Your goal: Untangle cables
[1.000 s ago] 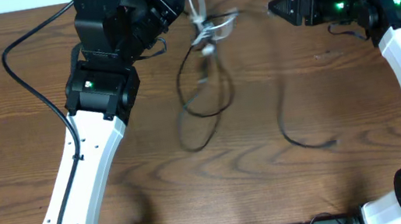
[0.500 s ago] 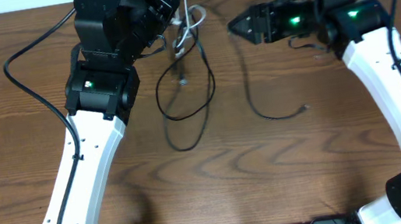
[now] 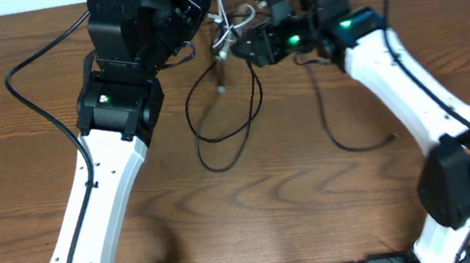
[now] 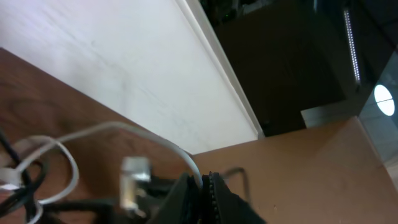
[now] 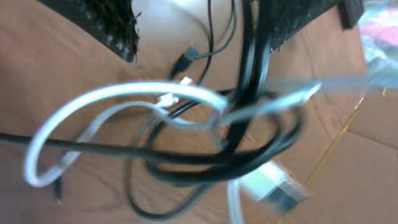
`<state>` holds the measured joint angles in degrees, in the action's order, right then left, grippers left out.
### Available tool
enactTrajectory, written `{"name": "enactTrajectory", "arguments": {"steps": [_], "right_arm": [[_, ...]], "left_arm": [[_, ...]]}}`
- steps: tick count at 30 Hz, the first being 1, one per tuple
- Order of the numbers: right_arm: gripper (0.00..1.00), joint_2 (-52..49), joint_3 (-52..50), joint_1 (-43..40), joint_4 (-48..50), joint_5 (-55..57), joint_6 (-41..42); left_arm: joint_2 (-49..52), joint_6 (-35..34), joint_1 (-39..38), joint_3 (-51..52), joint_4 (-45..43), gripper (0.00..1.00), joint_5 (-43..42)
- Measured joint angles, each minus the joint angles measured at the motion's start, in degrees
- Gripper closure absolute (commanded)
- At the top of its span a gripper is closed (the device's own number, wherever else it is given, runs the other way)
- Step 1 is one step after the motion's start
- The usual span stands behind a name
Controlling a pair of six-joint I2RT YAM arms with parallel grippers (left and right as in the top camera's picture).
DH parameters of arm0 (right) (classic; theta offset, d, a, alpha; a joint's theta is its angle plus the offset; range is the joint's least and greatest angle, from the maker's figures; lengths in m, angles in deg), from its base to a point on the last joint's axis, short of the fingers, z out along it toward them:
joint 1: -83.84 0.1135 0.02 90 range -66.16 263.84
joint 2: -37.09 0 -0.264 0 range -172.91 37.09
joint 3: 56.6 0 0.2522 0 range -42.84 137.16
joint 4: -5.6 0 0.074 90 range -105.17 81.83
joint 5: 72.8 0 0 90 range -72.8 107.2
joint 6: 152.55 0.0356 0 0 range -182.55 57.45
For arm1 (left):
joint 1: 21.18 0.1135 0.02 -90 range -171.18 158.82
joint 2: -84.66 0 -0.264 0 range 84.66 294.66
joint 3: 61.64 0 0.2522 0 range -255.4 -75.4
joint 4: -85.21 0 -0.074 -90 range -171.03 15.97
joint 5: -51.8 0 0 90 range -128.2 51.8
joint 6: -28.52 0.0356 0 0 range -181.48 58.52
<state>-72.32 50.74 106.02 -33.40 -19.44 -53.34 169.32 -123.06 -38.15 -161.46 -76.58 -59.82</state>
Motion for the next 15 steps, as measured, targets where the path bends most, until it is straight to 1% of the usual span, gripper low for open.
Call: {"name": "enactTrajectory", "arguments": {"steps": [1,3,6,11,15], "right_arm": [[0.64,-0.7,0.0,0.5,0.9,0.0,0.5],[0.81,-1.6,0.0,1.4,1.7,-0.2,1.7],[0.99,-1.8,0.0,1.9,2.0,-0.6,2.6],[0.99,-1.8,0.0,-0.4,-0.4,-1.0,3.6],[0.99,-1.3,0.0,-4.4,-4.7,-1.0,3.6]], "left_arm": [[0.0,0.0,0.0,0.0,0.0,0.92,0.0],[0.0,0.1,0.0,0.0,0.4,0.92,0.1],[0.0,0.9,0.0,0.0,1.9,0.92,0.4],[0.0,6.3,0.0,0.0,9.4,0.92,3.7],[0.0,12.6,0.0,0.0,19.5,0.92,9.6]]}}
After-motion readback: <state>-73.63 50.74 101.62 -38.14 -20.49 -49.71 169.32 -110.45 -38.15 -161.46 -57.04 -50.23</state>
